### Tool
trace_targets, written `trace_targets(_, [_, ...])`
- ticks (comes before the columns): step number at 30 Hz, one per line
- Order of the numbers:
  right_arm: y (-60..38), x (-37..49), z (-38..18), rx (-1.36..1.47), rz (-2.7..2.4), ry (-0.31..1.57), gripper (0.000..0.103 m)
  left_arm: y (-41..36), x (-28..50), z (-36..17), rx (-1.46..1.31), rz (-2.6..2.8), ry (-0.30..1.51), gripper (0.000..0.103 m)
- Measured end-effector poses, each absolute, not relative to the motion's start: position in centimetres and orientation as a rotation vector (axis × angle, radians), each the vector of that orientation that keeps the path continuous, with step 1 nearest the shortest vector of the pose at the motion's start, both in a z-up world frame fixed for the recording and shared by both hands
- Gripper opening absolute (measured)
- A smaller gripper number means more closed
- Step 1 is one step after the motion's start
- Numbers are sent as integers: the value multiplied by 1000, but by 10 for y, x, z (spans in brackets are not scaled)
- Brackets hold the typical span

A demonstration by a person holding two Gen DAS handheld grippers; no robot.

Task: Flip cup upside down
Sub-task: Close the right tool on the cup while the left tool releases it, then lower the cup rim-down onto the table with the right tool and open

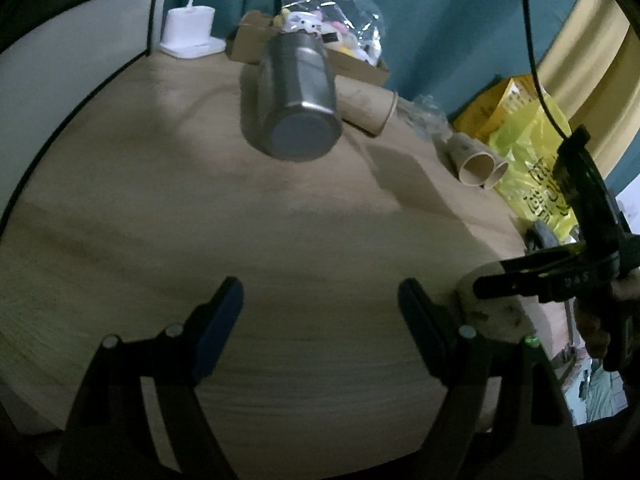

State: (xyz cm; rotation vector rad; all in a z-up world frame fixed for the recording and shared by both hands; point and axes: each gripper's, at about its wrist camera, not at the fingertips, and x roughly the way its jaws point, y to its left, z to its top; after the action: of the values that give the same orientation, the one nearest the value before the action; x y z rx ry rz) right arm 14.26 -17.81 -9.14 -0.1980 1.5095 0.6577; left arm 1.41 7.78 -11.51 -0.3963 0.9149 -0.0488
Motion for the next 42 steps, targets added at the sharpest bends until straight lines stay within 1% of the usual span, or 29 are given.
trace_targets(2, [-174,141,-93,-215,662,1521,79,80,14,-117,-403,-54,916,81])
trace_targets(3, [-173,143,-94,-219,662,1527,76,80,14,-118,-408,-57,916,81])
trace_targets(4, [-173,143,-96,-229,660,1537,67,80,13,-119,-411,-61,916,81])
trace_targets(5, [-169,147,-98,-238,654,1546,64,81,13,-119,-413,-63,915,81])
trace_targets(11, [-174,147,-97,-226,670,1525,63,80,9,-120,-424,-75,919,81])
trace_targets(13, [-179,148,-93,-211,675,1489,62,77,8,-119,-421,-81,918,81])
trace_targets(14, [-182,147,-88,-196,679,1458,62,76,9,-118,-418,-84,917,81])
trace_targets(17, [-190,141,-64,-195,670,1279,62,69,9,-116,-401,-88,913,81])
trace_targets(21, [-200,113,-41,-241,597,959,62,58,8,-108,-359,-90,867,81])
trace_targets(24, [-215,90,-42,-232,562,773,62,49,7,-105,-318,-85,811,81])
trace_targets(27, [-218,68,-54,-226,486,627,62,42,11,-108,-295,-89,810,81])
trace_targets(32, [-225,55,-70,-168,391,508,62,30,12,-110,-253,-104,819,81])
trace_targets(36, [-230,30,-75,-187,374,431,62,17,10,-104,-210,-118,801,81])
trace_targets(42, [-237,6,-79,-206,375,407,62,0,6,-99,-170,-131,776,81])
